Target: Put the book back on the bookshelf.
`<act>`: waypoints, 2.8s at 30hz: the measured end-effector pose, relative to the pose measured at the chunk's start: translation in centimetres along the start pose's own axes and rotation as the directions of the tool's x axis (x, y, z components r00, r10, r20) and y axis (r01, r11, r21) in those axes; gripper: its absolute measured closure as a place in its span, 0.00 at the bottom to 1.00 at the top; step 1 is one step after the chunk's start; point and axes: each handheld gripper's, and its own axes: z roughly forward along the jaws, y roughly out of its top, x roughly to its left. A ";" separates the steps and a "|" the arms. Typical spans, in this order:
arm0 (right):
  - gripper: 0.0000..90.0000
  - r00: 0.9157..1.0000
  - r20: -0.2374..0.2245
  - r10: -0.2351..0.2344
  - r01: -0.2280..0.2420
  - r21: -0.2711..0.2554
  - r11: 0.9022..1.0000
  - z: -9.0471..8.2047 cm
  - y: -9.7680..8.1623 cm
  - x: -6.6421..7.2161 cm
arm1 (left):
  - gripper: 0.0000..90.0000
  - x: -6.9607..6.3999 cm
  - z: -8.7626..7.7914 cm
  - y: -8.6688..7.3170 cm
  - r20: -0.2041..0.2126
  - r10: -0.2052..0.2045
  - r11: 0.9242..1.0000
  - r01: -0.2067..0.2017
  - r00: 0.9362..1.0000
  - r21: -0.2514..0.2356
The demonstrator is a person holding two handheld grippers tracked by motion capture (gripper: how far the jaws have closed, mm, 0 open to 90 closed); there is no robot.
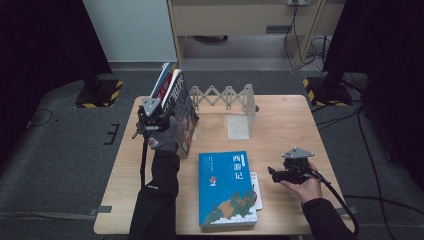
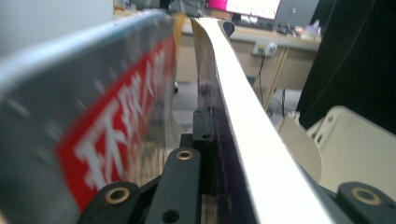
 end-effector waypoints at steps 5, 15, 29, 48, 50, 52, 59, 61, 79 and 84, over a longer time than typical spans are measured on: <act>0.14 1.000 0.001 0.000 0.000 0.002 1.000 0.0 0.0 0.0 | 0.92 -0.3 0.8 1.1 -0.056 0.036 0.999 -0.037 0.998 -0.023; 0.15 1.000 -0.002 0.000 0.000 -0.001 1.000 -0.1 0.0 -0.1 | 0.91 -0.6 1.1 0.3 -0.109 0.089 0.996 -0.091 0.990 -0.015; 0.15 1.000 -0.002 -0.002 0.002 -0.001 1.000 -0.2 0.0 -0.1 | 0.91 -1.4 1.9 -0.9 -0.108 0.113 0.994 -0.113 0.988 0.005; 0.15 1.000 -0.002 -0.003 0.003 -0.003 1.000 -0.2 0.0 -0.1 | 0.79 -0.9 2.4 -1.3 -0.111 0.115 0.993 -0.114 0.987 0.011; 0.15 1.000 -0.002 -0.003 0.003 -0.004 1.000 -0.2 0.0 -0.1 | 0.75 -0.8 2.2 -1.5 -0.113 0.117 0.993 -0.117 0.987 0.010; 0.15 1.000 -0.004 -0.003 0.003 0.000 1.000 -0.2 0.0 -0.1 | 0.72 -0.6 2.0 -1.5 -0.107 0.113 0.994 -0.113 0.988 0.013; 0.15 1.000 -0.003 -0.004 0.004 0.000 1.000 -0.2 0.0 -0.1 | 0.67 -0.6 0.7 -1.6 -0.074 0.127 0.992 -0.127 0.989 0.013; 0.15 1.000 -0.003 -0.004 0.004 0.000 1.000 -0.2 0.0 -0.1 | 0.65 -0.5 0.2 -1.7 -0.072 0.132 0.991 -0.131 0.989 0.018; 0.14 1.000 -0.001 0.010 -0.010 -0.007 1.000 -0.3 0.2 -0.1 | 0.52 0.3 -4.0 -1.8 0.001 0.146 0.986 -0.146 0.989 0.076; 0.14 1.000 0.001 0.010 -0.010 -0.019 1.000 -0.4 0.3 -0.2 | 0.50 0.4 -5.4 -1.8 0.014 0.145 0.984 -0.146 0.989 0.101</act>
